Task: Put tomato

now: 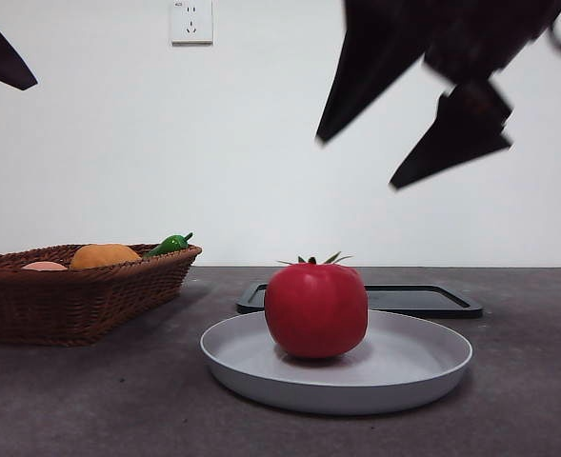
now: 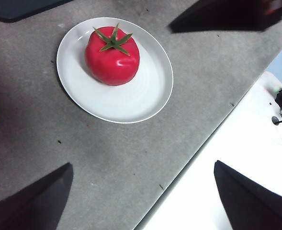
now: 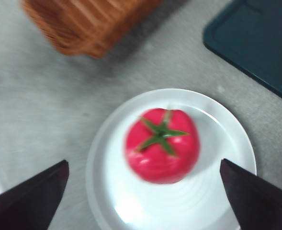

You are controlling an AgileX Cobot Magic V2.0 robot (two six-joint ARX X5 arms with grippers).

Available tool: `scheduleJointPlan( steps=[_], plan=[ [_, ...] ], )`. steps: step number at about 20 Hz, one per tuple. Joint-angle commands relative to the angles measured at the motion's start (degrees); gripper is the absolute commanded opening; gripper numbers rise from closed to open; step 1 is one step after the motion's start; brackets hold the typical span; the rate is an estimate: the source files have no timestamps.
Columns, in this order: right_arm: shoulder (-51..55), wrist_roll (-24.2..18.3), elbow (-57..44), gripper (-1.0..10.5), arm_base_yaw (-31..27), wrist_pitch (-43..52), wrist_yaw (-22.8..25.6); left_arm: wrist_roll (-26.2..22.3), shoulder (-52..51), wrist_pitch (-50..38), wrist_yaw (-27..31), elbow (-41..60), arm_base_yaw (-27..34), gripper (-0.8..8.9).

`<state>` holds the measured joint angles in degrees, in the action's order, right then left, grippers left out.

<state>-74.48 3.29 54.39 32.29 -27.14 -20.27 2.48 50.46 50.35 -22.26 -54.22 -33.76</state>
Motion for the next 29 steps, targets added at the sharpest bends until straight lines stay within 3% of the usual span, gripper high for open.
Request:
scheduleJointPlan(
  steps=[1, 10, 20, 25, 29],
  plan=[
    [-4.28, 0.48, 1.11, 5.0, 1.05, 2.60, 1.29, -0.04, 0.35, -0.63, -0.09, -0.74, -0.17, 4.63],
    [-14.75, 0.50, 1.11, 5.5, 3.89, 9.53, 5.35, -0.04, 0.35, -0.63, -0.07, -0.74, -0.17, 4.63],
    [-21.46, 0.55, 1.11, 5.5, 5.16, 11.61, 5.57, -0.04, 0.35, -0.66, -0.07, -0.74, -0.17, 4.63],
    [-21.14, 0.55, 1.16, 1.4, 5.38, 11.52, 5.22, -0.04, 0.35, -0.66, -0.07, -0.74, -0.17, 4.63],
    [-18.69, 0.57, 2.78, 1.4, 5.40, 11.02, 5.33, -0.04, 0.35, -0.66, -0.07, -0.74, -0.17, 4.63]
  ],
)
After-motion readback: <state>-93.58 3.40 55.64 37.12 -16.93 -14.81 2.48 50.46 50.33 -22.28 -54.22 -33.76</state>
